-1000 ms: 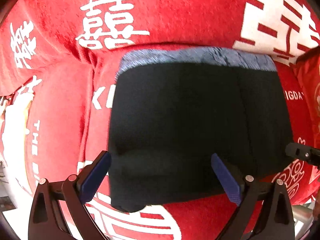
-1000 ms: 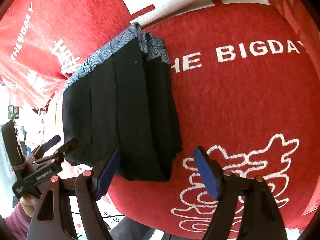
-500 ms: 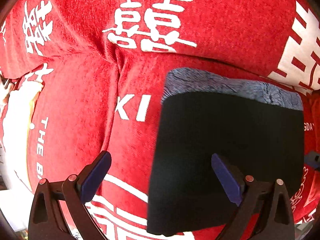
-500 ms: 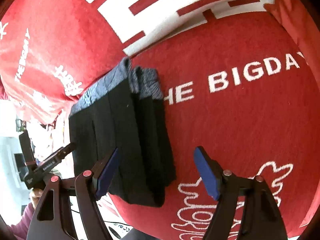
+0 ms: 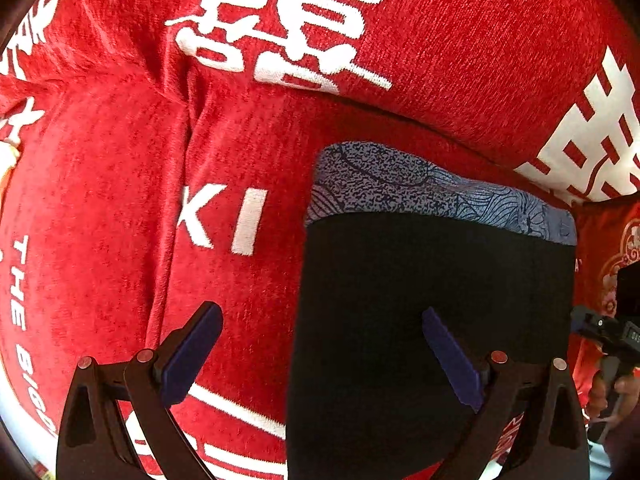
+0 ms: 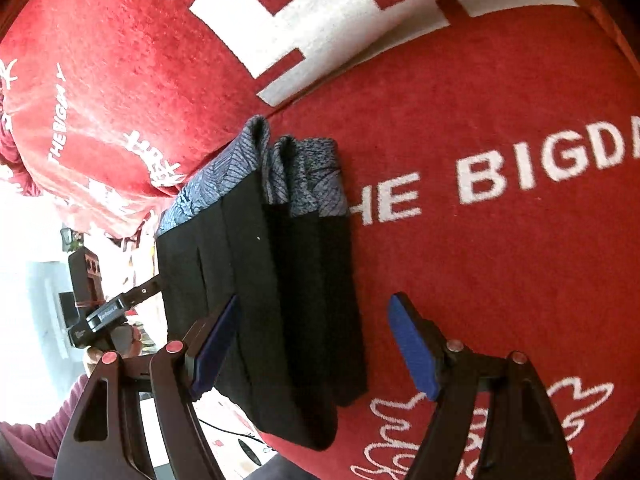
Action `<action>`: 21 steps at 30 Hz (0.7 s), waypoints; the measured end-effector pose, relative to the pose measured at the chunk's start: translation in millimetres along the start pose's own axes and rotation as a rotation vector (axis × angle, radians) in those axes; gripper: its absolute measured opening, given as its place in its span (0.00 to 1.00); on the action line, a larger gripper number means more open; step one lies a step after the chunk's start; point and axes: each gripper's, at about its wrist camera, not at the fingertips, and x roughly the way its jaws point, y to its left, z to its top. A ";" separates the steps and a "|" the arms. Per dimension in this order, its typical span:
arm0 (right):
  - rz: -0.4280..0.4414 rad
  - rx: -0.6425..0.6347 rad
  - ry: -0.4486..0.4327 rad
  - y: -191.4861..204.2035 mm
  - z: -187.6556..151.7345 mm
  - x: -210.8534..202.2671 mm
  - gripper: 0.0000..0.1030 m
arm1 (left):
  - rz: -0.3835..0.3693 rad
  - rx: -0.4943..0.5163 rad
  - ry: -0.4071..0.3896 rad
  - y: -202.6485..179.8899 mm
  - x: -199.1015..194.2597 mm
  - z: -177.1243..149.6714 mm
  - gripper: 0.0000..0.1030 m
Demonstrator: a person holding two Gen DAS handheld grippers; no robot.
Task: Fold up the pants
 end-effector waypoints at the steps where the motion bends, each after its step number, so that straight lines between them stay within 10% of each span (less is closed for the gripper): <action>1: 0.007 0.000 0.005 -0.2 -0.2 1.0 0.77 | -0.003 0.004 0.001 -0.7 1.8 0.5 0.98; 9: -0.074 -0.055 -0.121 26.1 8.2 -22.8 0.76 | 0.040 0.059 -0.164 -24.6 -32.0 13.5 0.98; 12: -0.051 -0.061 -0.155 42.0 17.3 -30.2 0.38 | -0.077 0.070 -0.176 -38.1 -38.7 20.8 0.98; 21: -0.144 -0.170 -0.073 69.7 24.6 14.1 0.32 | -0.053 0.173 -0.131 -69.6 8.5 27.0 0.98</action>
